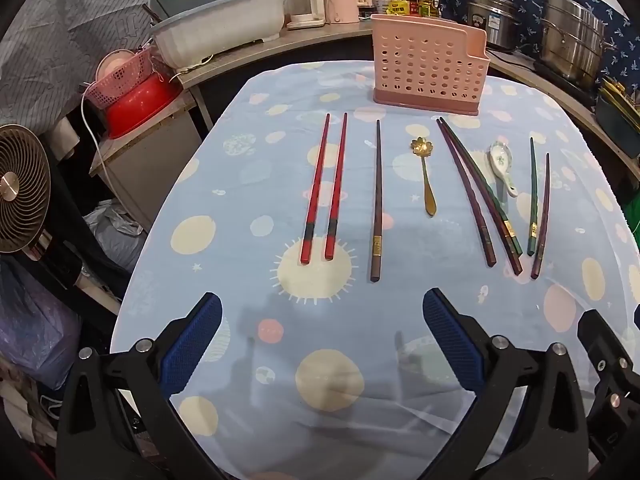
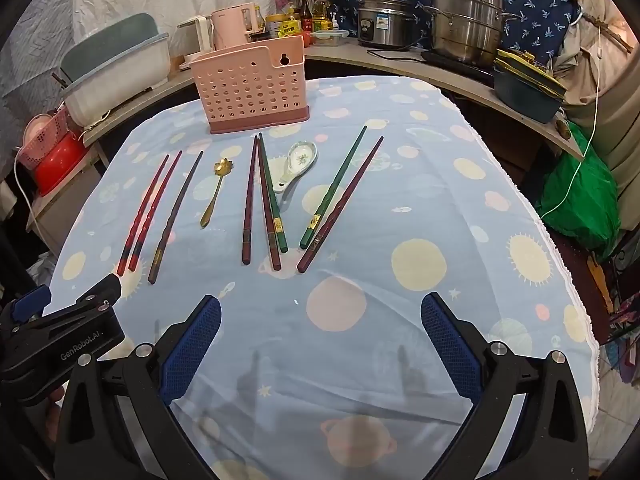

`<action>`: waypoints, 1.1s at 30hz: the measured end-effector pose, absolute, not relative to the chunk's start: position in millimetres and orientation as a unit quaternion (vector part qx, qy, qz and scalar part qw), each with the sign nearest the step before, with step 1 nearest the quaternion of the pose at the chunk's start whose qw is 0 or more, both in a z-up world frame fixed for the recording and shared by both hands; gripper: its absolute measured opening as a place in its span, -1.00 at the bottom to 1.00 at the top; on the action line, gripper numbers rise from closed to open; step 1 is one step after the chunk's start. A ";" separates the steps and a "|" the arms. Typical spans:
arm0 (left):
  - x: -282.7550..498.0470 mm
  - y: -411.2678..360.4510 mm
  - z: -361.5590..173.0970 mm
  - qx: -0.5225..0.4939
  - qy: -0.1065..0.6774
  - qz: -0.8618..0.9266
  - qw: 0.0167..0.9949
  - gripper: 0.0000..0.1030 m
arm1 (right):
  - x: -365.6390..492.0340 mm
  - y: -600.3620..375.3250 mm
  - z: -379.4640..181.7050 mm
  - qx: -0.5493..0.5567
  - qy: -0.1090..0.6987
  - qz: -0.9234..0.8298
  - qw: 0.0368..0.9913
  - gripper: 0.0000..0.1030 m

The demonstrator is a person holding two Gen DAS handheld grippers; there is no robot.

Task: Organize utensils

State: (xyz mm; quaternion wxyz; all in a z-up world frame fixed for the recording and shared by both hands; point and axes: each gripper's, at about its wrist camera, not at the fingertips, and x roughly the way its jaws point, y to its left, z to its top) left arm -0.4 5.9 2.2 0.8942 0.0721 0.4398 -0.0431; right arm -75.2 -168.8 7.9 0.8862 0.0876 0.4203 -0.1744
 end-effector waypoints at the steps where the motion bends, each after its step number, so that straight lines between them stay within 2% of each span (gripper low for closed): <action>1: -0.6 5.8 2.4 0.072 0.439 -0.043 0.894 0.87 | -75.2 -168.9 6.8 0.088 0.420 -0.175 0.886 0.88; 33: -1.0 5.0 -3.0 0.071 0.442 -0.050 0.893 0.87 | -75.4 -166.0 7.1 0.091 0.421 -0.173 0.886 0.88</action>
